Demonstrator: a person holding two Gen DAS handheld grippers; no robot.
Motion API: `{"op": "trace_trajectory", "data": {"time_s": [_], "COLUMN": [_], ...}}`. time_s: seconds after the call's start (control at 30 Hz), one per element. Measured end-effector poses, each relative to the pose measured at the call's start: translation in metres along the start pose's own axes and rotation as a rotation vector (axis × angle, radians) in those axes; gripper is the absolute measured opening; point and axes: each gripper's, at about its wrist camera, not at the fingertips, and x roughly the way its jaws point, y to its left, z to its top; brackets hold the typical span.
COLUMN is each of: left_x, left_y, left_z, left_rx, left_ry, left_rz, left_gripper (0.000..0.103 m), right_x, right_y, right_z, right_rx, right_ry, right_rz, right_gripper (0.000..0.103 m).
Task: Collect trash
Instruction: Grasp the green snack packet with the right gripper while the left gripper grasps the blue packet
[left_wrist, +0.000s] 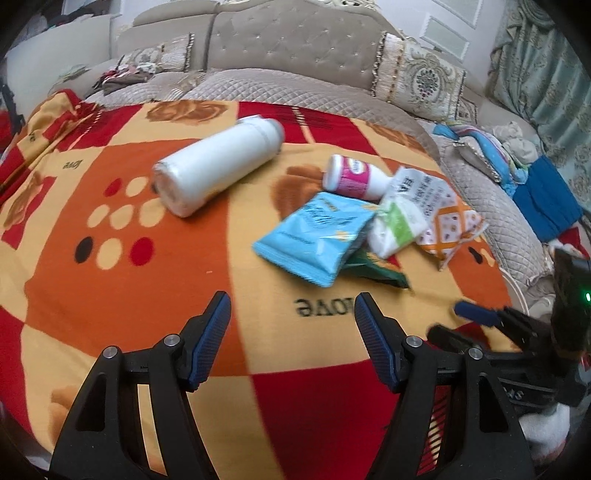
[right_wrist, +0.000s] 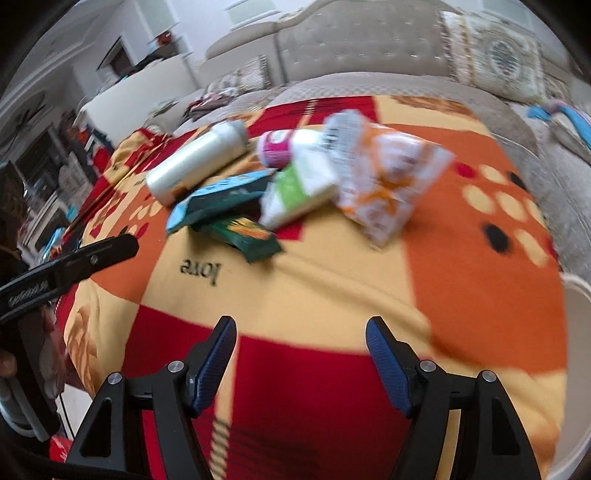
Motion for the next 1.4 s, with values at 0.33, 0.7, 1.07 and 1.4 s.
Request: {"op": "trace_trajectory", "data": {"time_s": [0.33,0.7,1.07,1.4], "left_x": [-0.004,0.008,0.069,0.089], "left_y": [0.048,0.033,-0.034,-0.022], "left_z": [0.006,0.025,0.052,0.051], "left_rx": [-0.064,-0.049,0.146,0.123], "left_ry": [0.014,0.005,0.061,0.082], "left_rz": [0.019,-0.098,-0.153,-0.004], "left_gripper": [0.068,0.068,0.079,0.037], "right_x": [0.055,0.030,-0.031,-0.026], "right_y": [0.042,0.036,-0.024,-0.024], "right_z": [0.047,0.033,-0.017,-0.029], "right_rx": [-0.218,-0.238,-0.067,-0.036], "right_ry": [0.006,-0.004,-0.018,-0.010], "right_rz": [-0.039,0.057,0.010,0.044], "right_gripper": [0.069,0.020,0.020,0.020]}}
